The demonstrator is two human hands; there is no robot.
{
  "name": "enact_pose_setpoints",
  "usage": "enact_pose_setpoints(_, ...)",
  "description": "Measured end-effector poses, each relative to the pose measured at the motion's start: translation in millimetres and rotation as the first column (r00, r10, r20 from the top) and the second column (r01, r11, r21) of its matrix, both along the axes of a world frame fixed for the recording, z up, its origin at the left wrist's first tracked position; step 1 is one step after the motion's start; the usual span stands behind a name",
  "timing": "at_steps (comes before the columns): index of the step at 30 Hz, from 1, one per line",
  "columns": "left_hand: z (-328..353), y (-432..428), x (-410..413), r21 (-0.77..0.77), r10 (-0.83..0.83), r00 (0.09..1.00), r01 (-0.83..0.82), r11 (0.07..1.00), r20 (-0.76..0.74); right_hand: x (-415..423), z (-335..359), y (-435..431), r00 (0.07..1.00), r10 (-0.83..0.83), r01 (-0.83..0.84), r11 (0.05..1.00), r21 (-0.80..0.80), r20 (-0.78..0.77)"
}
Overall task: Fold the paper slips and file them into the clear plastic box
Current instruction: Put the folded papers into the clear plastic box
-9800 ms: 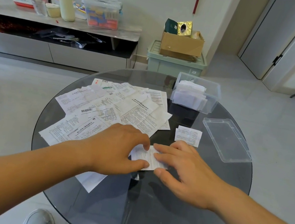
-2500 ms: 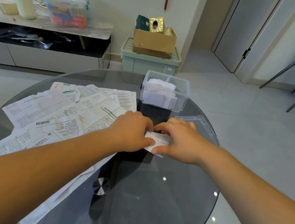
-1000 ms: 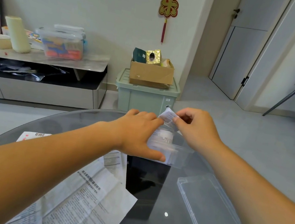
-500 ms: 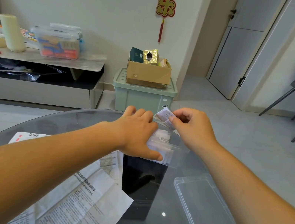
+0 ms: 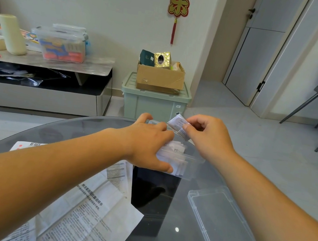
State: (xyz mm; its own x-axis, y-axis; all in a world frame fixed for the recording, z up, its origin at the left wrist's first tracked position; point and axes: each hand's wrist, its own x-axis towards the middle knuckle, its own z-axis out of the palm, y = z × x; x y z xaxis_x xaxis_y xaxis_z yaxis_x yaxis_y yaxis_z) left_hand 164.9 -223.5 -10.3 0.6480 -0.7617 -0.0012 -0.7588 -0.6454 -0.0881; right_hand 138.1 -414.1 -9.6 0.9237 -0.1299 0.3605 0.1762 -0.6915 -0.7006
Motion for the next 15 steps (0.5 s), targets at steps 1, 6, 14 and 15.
enact_pose_setpoints(1, 1, -1, 0, 0.002, -0.004, 1.000, 0.004, 1.000, -0.011, 0, 0, 0, 1.000, 0.000, 0.000, 1.000, 0.004, -0.002)
enact_pose_setpoints(6, -1, -1, -1, -0.042, -0.011, 0.998, 0.008, 0.999, -0.056, -1, 1, -1, 1.000, 0.007, -0.007, 1.000, 0.002, -0.013)
enact_pose_setpoints(14, -6, 5, -8, -0.090, 0.012, 0.999, -0.008, 0.996, 0.044, -1, 9, 6, 0.994, 0.015, -0.026, 0.994, -0.107, -0.105)
enact_pose_setpoints(15, -8, 5, -9, -0.101, 0.017, 0.998, -0.011, 0.995, 0.057, -1, 10, 7, 0.993, 0.015, -0.032, 0.988, -0.148, -0.113)
